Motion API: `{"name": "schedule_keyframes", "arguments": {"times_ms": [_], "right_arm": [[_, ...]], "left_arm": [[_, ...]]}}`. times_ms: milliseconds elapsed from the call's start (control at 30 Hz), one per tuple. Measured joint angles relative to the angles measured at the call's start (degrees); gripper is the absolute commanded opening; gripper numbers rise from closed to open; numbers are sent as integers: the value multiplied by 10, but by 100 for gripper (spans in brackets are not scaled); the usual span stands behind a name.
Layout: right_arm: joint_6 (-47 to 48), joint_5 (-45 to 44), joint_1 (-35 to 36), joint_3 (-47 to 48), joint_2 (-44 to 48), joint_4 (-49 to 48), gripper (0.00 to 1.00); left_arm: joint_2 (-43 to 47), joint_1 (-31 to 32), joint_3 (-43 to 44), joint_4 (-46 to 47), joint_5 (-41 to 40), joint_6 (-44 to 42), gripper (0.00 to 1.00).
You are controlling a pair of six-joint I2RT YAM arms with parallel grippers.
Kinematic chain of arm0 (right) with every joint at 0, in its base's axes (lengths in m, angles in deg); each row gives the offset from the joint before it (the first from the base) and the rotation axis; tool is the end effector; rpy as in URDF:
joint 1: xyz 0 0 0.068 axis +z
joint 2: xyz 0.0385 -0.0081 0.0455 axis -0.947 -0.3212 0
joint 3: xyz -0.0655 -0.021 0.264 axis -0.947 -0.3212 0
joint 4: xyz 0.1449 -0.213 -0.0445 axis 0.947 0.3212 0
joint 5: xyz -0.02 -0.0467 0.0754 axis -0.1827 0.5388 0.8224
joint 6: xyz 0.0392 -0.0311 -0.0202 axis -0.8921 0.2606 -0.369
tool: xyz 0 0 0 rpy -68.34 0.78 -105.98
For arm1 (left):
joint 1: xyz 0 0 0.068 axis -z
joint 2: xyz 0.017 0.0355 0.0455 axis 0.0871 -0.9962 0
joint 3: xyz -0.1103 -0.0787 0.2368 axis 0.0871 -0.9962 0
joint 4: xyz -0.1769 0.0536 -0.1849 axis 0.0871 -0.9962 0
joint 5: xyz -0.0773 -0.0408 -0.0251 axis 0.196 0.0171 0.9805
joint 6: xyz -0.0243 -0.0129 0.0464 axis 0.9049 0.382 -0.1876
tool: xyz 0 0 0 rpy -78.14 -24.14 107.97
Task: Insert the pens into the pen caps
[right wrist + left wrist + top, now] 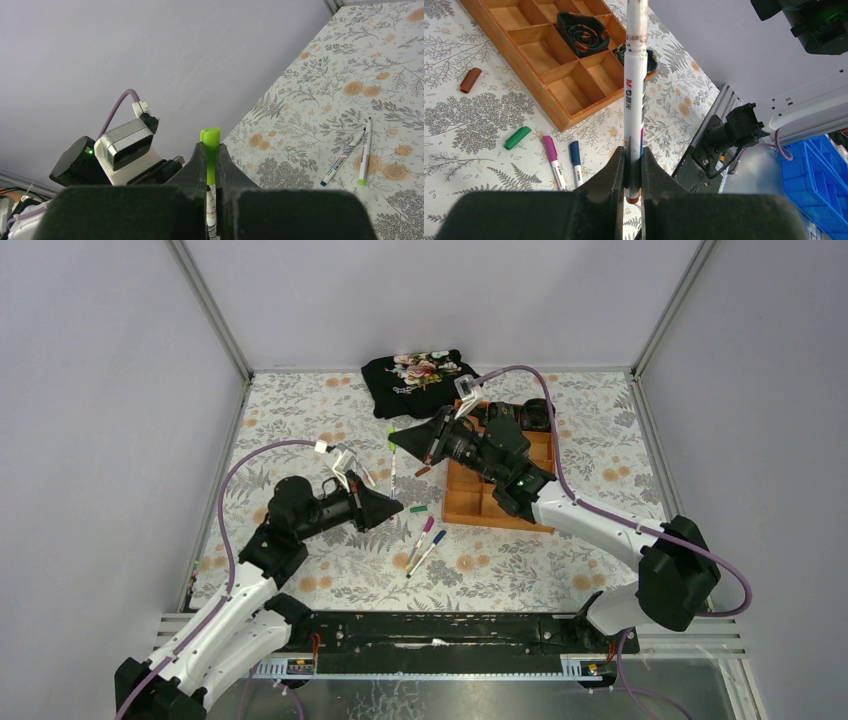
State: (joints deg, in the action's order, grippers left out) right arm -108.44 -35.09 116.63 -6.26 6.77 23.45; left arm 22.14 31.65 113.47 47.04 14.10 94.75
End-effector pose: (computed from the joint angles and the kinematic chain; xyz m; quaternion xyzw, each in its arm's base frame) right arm 0.2344 0.2501 0.3553 -0.0886 0.6275 0.6105 0.4751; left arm 0.1505 -0.0965 0.2851 0.1826 0.7288 -0.4630 0.4704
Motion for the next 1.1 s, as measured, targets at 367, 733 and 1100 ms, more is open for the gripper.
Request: {"name": "schedule_keyframes", "arguments": {"times_ms": [367,733,1100], "right_arm": [[12,12,2,-52,31,-16,0],[17,4,12,-102,43,-66,0],[16,-10,26,-125,89,-17,64]], "left_arm": [[-10,5,3,3,-1,3,0],[-18,7,5,6,2,28,0],[-16,5,8,39,23,42,0]]}}
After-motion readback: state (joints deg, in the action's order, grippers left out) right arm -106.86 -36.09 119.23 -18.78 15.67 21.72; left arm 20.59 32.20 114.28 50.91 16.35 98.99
